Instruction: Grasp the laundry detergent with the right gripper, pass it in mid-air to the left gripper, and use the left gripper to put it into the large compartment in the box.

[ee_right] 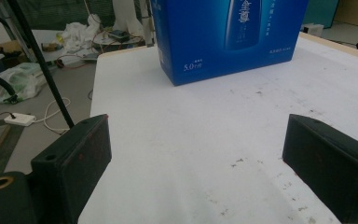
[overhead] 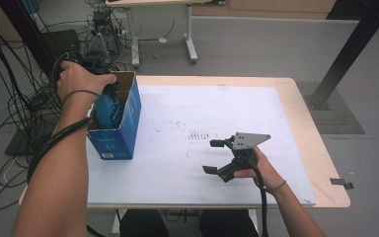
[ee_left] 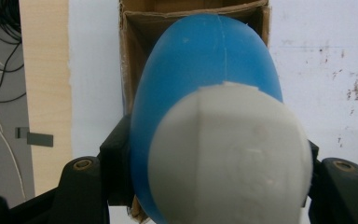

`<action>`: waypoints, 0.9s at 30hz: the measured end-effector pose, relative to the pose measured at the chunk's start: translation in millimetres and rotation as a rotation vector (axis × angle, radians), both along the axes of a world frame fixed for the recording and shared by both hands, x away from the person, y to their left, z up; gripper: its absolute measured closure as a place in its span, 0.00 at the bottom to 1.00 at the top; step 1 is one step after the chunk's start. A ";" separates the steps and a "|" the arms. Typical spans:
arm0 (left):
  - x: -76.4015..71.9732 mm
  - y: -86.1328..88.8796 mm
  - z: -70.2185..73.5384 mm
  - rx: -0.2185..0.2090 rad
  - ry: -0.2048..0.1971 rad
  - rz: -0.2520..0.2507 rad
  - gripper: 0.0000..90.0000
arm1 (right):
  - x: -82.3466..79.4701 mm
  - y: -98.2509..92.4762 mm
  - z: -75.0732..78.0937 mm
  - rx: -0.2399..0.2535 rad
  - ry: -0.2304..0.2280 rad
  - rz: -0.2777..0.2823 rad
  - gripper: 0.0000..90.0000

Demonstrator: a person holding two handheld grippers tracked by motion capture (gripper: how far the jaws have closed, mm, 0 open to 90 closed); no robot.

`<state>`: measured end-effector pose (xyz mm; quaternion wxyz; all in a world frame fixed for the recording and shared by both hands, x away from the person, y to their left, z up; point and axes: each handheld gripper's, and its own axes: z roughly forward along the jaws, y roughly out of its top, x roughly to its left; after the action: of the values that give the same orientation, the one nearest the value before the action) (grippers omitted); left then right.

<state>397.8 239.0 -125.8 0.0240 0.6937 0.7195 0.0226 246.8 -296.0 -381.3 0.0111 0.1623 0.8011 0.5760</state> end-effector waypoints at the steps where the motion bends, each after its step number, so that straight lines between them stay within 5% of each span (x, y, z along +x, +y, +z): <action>1: -0.6 -0.4 -1.1 0.003 -0.005 0.000 0.42 | -0.1 -0.2 0.2 -0.001 0.000 -0.002 0.09; 27: -4.9 0.9 -43.6 -0.014 0.008 0.018 0.42 | 0.2 0.5 -1.7 0.000 0.006 0.000 0.09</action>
<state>393.0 239.9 -169.4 0.0260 0.6873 0.7258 0.0151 246.9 -295.6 -383.0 0.0086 0.1638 0.8011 0.5756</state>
